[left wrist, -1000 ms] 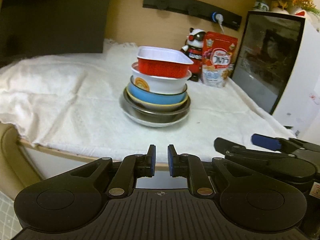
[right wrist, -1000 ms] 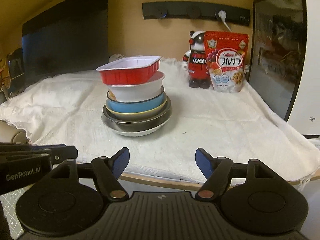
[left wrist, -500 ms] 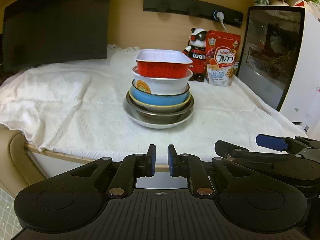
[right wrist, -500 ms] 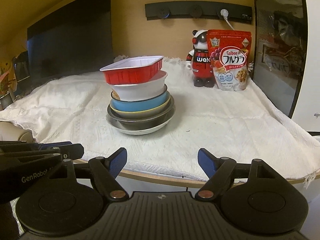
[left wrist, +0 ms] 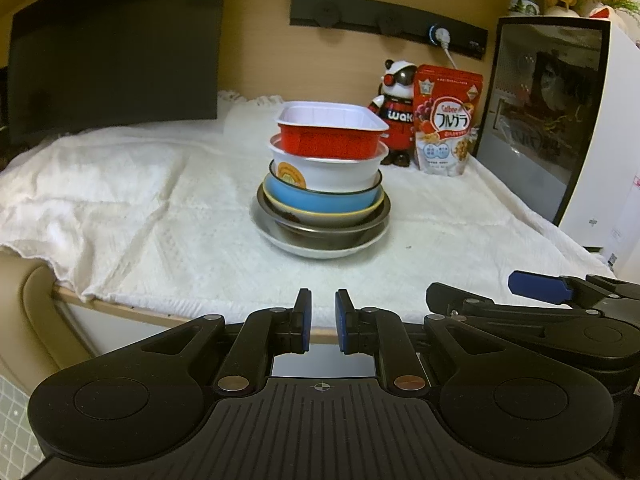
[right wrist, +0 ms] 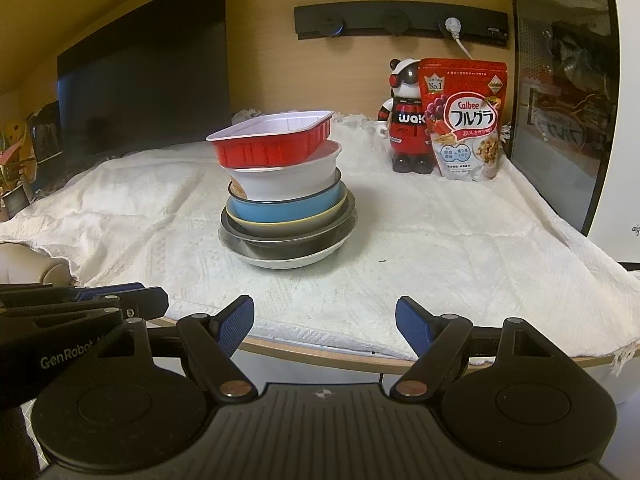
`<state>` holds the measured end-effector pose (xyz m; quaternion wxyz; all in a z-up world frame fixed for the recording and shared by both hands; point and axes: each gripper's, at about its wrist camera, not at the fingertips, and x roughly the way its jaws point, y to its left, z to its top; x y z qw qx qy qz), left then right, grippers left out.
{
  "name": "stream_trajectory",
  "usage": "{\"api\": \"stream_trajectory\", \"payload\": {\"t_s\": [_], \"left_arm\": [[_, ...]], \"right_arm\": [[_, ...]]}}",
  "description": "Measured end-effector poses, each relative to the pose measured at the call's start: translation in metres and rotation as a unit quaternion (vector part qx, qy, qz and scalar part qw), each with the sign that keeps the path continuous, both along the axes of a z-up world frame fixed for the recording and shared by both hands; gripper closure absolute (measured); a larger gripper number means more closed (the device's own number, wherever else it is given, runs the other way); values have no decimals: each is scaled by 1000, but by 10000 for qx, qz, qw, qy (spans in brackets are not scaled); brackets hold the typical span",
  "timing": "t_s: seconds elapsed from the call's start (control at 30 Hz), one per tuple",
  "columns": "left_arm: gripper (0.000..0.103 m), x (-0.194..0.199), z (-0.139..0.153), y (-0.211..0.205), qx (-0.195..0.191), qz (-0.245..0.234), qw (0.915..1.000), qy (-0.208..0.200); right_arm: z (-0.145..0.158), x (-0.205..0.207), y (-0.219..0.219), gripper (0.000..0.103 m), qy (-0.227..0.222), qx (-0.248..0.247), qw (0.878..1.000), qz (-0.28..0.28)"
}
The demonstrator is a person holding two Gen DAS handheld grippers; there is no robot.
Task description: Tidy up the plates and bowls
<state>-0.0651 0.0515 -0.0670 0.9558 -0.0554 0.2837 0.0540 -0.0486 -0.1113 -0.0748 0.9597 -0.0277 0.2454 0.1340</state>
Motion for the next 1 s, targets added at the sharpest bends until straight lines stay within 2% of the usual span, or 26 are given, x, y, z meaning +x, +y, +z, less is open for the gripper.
{"api": "stream_trajectory", "payload": {"t_s": [1.0], "left_arm": [[88, 6, -2, -4, 9, -47, 10000, 54]], "right_arm": [[-2, 3, -3, 24, 64, 89, 9999, -96]]}}
